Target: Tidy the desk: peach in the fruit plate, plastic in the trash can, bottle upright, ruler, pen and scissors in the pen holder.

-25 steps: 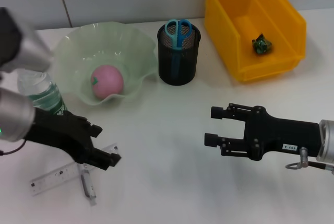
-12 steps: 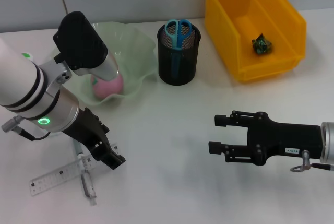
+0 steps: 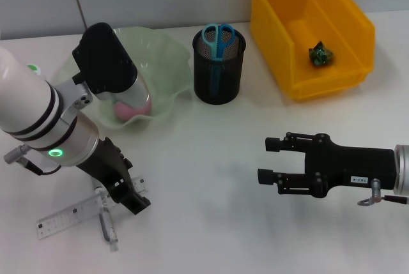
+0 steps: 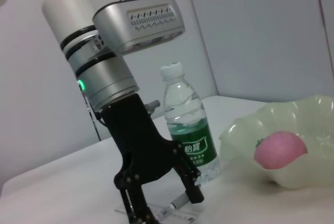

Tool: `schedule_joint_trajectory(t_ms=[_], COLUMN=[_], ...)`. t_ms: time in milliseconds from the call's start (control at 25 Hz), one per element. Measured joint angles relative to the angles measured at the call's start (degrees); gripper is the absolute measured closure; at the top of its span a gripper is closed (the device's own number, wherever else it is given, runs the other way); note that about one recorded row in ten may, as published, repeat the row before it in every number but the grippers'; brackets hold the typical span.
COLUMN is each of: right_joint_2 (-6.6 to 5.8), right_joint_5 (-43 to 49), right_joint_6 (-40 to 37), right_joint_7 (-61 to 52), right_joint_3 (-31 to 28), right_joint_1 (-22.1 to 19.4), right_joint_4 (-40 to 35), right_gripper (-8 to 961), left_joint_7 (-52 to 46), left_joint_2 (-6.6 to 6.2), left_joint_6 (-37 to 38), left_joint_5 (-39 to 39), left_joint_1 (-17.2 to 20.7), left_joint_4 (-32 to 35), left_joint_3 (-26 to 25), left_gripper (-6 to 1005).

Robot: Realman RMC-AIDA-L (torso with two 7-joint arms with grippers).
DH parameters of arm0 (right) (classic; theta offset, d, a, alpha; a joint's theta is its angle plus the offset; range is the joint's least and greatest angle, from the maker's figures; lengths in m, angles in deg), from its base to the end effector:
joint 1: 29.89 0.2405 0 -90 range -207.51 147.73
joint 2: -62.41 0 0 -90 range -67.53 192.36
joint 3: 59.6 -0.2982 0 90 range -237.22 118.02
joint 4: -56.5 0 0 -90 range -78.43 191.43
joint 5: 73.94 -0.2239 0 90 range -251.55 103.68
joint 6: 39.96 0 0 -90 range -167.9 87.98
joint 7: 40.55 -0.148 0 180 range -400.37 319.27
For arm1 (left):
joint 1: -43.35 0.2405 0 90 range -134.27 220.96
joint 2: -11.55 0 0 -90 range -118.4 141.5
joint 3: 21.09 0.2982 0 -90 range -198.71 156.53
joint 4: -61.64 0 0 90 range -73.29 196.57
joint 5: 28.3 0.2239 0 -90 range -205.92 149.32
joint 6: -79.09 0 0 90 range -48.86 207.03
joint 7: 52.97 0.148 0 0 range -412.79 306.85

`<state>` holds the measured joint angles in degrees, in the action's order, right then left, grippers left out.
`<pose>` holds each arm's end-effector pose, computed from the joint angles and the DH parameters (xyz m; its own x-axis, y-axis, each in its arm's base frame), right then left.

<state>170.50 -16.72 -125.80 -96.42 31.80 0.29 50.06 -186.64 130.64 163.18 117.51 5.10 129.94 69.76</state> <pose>0.3437 0.3186 -0.0421 0.7484 -0.3290 -0.5759 -0.4550 -0.8864 -0.0849 -0.2015 0.3828 -0.0771 0.8366 0.3615 -0.4117 0.2769 -0.9273 -0.2517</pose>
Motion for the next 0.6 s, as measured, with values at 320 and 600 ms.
schedule_joint_trajectory(t_ms=[320,600], right_joint_2=[-0.07,-0.14], right_joint_5=[0.1,0.2], right_joint_6=[0.5,-0.4], right_joint_7=[-0.3,-0.4], right_joint_3=[0.2,0.1], right_joint_1=[0.1,-0.4], right_joint_4=[0.0,0.1], right_gripper=[206,207], left_joint_7=[1.2,3.2], left_joint_2=[0.00,-0.13], left_joint_6=[-0.7,-0.5], left_joint_5=[0.0,-0.4], left_joint_1=[0.1,0.3], left_joint_4=[-1.0,-2.3], left_joint_3=[0.7,0.1], left_gripper=[203,221])
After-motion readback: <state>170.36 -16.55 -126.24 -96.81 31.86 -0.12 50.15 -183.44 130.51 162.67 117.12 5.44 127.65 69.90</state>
